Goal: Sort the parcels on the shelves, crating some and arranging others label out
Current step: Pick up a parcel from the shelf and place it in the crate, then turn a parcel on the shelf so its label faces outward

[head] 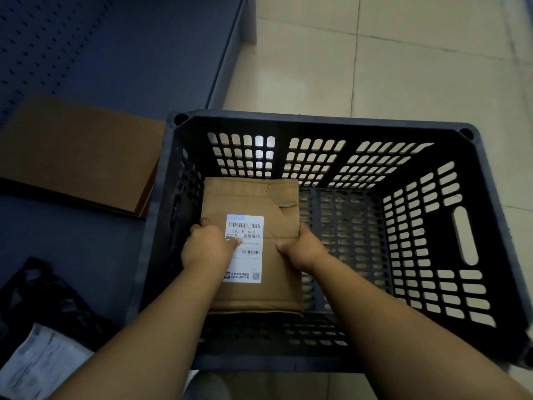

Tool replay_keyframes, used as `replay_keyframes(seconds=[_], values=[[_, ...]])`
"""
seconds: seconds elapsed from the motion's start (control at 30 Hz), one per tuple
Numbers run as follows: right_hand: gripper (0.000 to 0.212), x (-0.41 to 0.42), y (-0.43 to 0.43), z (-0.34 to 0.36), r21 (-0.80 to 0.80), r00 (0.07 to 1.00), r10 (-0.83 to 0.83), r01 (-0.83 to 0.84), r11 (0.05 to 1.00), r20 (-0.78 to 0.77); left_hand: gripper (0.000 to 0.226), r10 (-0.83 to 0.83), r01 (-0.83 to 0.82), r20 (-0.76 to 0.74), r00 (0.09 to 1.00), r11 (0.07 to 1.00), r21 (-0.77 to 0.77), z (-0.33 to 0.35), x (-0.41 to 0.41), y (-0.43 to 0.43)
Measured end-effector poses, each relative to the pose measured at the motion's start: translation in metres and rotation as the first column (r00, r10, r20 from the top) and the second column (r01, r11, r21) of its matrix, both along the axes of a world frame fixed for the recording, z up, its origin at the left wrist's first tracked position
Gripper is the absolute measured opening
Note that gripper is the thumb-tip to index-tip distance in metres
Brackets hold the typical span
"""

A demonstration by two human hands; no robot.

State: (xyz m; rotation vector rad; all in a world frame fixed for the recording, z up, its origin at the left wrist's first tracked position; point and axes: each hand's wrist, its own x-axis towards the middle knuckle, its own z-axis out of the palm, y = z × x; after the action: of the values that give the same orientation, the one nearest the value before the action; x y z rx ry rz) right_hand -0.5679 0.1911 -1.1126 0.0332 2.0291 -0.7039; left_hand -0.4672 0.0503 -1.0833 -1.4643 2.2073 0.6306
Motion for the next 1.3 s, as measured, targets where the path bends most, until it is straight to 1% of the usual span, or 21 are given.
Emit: replay_keyframes(seconds=[0.17, 0.23, 0.37, 0.53, 0.77, 0.87, 0.97, 1.03, 1.2, 1.3], values=[[0.058, 0.002, 0.006, 0.029, 0.027, 0.997, 0.076, -0.076, 0.997, 0.018, 0.068, -0.087, 0.086, 0.020, 0.996, 0.996, 0.028, 0.029, 0.004, 0.003], [0.056, 0.002, 0.010, 0.051, 0.048, 0.991, 0.130, -0.130, 0.990, 0.004, 0.064, -0.116, 0.115, 0.022, 0.993, 0.993, 0.038, 0.048, 0.007, 0.004], [0.058, 0.004, 0.014, 0.103, 0.100, 0.968, 0.250, -0.247, 0.964, -0.021, 0.053, -0.104, 0.102, 0.024, 0.994, 0.992, 0.073, 0.096, 0.009, 0.004], [0.059, 0.007, 0.014, 0.182, 0.116, 0.937, 0.349, -0.343, 0.932, -0.032, 0.042, -0.131, 0.128, 0.033, 0.991, 0.989, 0.078, 0.179, 0.014, 0.007], [0.058, 0.013, 0.007, 0.317, 0.105, 0.885, 0.453, -0.443, 0.890, -0.107, 0.040, -0.148, 0.147, 0.017, 0.989, 0.987, 0.058, 0.314, 0.023, 0.007], [0.054, 0.015, 0.001, 0.376, 0.084, 0.867, 0.478, -0.470, 0.879, -0.141, 0.038, -0.141, 0.141, 0.008, 0.990, 0.990, 0.019, 0.375, 0.028, 0.005], [0.059, 0.020, -0.003, 0.446, 0.058, 0.846, 0.503, -0.501, 0.863, -0.174, 0.038, -0.127, 0.127, -0.026, 0.992, 0.992, -0.009, 0.442, 0.038, 0.005], [0.056, 0.020, -0.005, 0.463, 0.056, 0.837, 0.511, -0.511, 0.858, -0.196, 0.039, -0.129, 0.128, -0.029, 0.991, 0.992, -0.016, 0.456, 0.036, 0.006], [0.044, 0.032, -0.008, 0.554, 0.028, 0.780, 0.551, -0.570, 0.821, -0.295, 0.040, -0.125, 0.117, -0.074, 0.989, 0.988, -0.098, 0.549, 0.051, 0.012], [0.044, 0.043, -0.012, 0.606, 0.034, 0.729, 0.594, -0.621, 0.783, -0.341, 0.041, -0.116, 0.101, -0.098, 0.988, 0.985, -0.140, 0.599, 0.063, 0.018]])
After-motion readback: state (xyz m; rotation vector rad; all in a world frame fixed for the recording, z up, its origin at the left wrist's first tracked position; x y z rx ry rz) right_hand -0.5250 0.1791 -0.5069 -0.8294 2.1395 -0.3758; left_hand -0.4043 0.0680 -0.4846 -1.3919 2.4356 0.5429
